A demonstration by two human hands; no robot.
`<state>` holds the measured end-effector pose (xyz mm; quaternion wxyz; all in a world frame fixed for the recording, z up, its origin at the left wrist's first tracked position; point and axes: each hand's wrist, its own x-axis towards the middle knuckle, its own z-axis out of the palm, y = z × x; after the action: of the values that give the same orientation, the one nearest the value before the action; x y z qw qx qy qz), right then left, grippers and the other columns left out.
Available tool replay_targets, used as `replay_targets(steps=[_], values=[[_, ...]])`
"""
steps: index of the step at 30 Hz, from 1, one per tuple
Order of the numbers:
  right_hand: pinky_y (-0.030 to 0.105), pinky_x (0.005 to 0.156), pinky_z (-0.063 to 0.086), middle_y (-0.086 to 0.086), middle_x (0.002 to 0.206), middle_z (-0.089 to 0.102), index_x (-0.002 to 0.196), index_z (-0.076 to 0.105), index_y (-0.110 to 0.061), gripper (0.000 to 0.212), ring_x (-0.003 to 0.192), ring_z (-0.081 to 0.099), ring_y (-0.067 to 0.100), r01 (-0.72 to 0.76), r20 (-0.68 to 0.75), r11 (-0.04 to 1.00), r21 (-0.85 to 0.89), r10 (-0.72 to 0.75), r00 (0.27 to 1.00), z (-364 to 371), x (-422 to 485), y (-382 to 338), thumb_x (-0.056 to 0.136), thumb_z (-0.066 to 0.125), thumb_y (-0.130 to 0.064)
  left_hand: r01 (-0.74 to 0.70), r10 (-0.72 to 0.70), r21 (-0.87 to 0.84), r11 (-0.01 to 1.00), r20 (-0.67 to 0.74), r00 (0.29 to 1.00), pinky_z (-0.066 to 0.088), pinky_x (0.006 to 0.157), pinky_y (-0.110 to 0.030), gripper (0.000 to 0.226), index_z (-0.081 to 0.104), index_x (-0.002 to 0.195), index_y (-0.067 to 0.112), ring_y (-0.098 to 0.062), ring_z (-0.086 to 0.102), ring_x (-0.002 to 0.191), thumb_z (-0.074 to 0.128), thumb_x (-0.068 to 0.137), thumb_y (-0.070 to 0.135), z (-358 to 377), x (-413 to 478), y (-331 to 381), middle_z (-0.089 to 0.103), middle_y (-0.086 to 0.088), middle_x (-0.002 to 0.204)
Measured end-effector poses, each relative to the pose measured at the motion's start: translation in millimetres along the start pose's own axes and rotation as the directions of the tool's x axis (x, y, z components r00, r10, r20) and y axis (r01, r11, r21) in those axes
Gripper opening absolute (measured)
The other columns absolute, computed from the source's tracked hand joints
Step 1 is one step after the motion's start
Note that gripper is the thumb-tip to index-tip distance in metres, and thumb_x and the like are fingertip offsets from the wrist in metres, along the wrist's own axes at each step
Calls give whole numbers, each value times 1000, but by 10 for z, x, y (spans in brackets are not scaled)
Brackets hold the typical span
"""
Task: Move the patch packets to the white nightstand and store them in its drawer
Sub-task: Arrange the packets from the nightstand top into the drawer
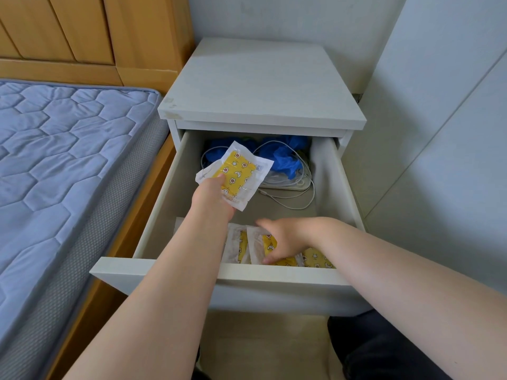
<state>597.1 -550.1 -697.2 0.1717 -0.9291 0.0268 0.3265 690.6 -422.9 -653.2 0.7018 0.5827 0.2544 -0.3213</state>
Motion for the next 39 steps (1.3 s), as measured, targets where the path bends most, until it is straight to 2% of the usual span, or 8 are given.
replay_targets(steps=[6,14,17,20,26,28,34,39], values=[[30,74,42,2,116,58,129,44,-14,72,90,52,19,-115,-91,980,-161,101,991,-10,-66,-54,80,60,-64,-3,3,-60,998,2,1000,50,96,-42,17,49,108,19,-23,62,102,60,94,19,1,7,-21,59,-3,93],[36,103,42,7,146,43,146,33,-14,61,128,48,23,-157,-184,975,158,185,965,-142,-80,145,94,51,-42,-55,59,-76,996,50,997,45,101,-38,29,50,125,10,-30,54,122,53,96,13,22,62,-46,55,-13,131],[28,77,48,5,119,62,130,51,-14,33,93,60,16,-74,-632,923,377,315,708,-293,-153,223,99,42,-23,-40,45,-51,998,97,994,46,100,-44,32,49,128,8,-32,58,116,53,96,11,52,34,-76,61,-13,116],[25,71,39,-4,98,59,115,57,-14,29,87,53,12,254,-716,715,652,469,517,-438,-216,231,100,41,-33,-9,2,30,1000,218,976,48,95,-54,28,50,123,8,-35,63,106,55,95,8,101,-44,-72,65,-14,114],[48,93,52,3,100,72,103,66,-17,21,98,67,22,271,-427,409,871,359,830,-494,-241,274,86,67,-31,-185,97,250,951,328,940,55,83,-51,29,56,116,8,-32,69,95,62,88,1,153,-110,-113,69,-15,107],[50,92,52,7,100,72,98,65,-17,15,96,68,25,324,-458,375,869,358,814,-502,-247,319,83,70,-17,-241,123,287,927,374,919,57,77,-46,27,59,113,7,-28,70,92,64,88,2,168,-124,-139,71,-13,104],[36,81,55,2,100,70,102,66,-18,19,93,66,19,272,-626,663,697,378,682,-505,-269,373,85,70,-23,-518,361,525,676,377,853,59,77,-35,24,65,102,16,-17,71,85,74,80,12,190,-164,-185,71,-3,96],[36,81,56,2,97,71,101,66,-16,21,89,68,18,272,-611,666,695,347,711,-531,-352,402,82,73,-23,-539,356,596,595,406,842,59,79,-35,21,69,102,12,-17,71,85,73,82,11,179,-208,-183,72,-5,96]])
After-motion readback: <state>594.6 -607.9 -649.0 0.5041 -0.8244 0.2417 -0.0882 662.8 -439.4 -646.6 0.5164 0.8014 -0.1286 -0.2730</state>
